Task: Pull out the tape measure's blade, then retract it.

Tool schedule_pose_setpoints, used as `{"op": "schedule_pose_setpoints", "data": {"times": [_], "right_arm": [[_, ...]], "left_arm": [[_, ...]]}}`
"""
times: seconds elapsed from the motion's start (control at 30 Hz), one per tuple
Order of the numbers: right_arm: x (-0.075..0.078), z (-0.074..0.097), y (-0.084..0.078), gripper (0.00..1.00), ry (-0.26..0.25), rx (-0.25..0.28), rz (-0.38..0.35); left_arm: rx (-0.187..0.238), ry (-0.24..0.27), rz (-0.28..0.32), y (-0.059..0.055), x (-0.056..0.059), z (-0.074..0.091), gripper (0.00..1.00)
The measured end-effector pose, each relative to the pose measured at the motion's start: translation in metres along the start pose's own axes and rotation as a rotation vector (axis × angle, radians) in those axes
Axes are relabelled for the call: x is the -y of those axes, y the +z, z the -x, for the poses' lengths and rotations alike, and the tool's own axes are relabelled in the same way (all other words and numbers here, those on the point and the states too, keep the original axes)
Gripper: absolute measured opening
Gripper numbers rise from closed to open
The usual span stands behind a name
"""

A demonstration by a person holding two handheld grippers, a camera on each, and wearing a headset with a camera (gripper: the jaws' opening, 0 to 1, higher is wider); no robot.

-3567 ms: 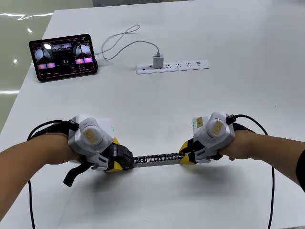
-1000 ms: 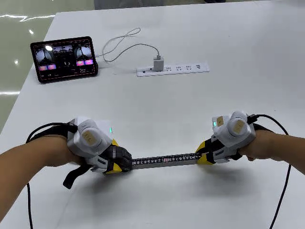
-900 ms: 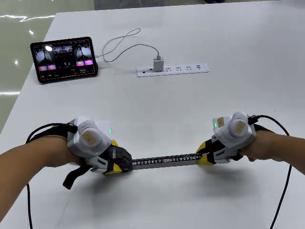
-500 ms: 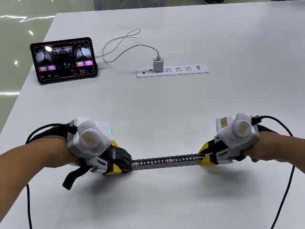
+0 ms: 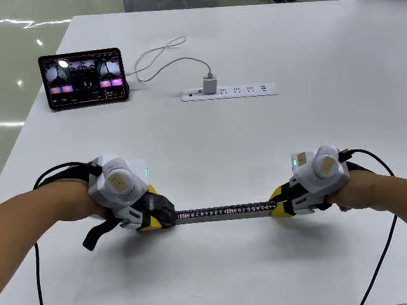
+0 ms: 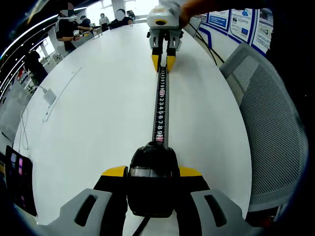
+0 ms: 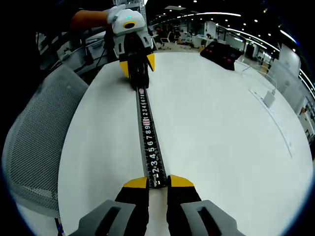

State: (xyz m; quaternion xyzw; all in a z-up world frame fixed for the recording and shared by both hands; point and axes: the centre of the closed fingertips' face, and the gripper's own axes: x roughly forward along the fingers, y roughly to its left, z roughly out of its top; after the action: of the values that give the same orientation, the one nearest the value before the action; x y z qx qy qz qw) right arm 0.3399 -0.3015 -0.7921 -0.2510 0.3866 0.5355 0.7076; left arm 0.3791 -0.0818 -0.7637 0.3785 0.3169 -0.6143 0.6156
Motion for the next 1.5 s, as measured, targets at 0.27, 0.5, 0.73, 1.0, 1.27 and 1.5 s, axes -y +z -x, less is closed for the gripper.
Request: {"op": "schedule_pose_setpoints", "data": {"times": [0.27, 0.5, 0.73, 1.0, 1.27, 1.5], "right_arm": [[0.001, 0.003, -0.003, 0.09, -0.002, -0.004, -0.001], [0.001, 0.005, -0.004, 0.09, -0.005, -0.008, -0.007], [0.0, 0.007, -0.004, 0.09, -0.008, -0.011, -0.009], [0.0, 0.009, -0.006, 0.09, -0.009, -0.014, -0.008], [0.0, 0.012, -0.009, 0.09, -0.008, -0.019, -0.009], [-0.001, 0.013, -0.011, 0.09, -0.004, -0.025, -0.008]], "left_arm": [[0.0, 0.001, 0.001, -0.001, 0.0, 0.0, 0.32], [0.001, 0.002, 0.002, -0.001, 0.0, 0.001, 0.32], [0.0, 0.003, 0.002, -0.001, 0.0, 0.001, 0.32], [-0.001, 0.004, 0.003, -0.001, 0.0, 0.001, 0.32], [-0.001, 0.006, 0.003, -0.001, 0.0, 0.0, 0.32], [0.001, 0.009, 0.001, -0.001, 0.0, 0.001, 0.32]]}}
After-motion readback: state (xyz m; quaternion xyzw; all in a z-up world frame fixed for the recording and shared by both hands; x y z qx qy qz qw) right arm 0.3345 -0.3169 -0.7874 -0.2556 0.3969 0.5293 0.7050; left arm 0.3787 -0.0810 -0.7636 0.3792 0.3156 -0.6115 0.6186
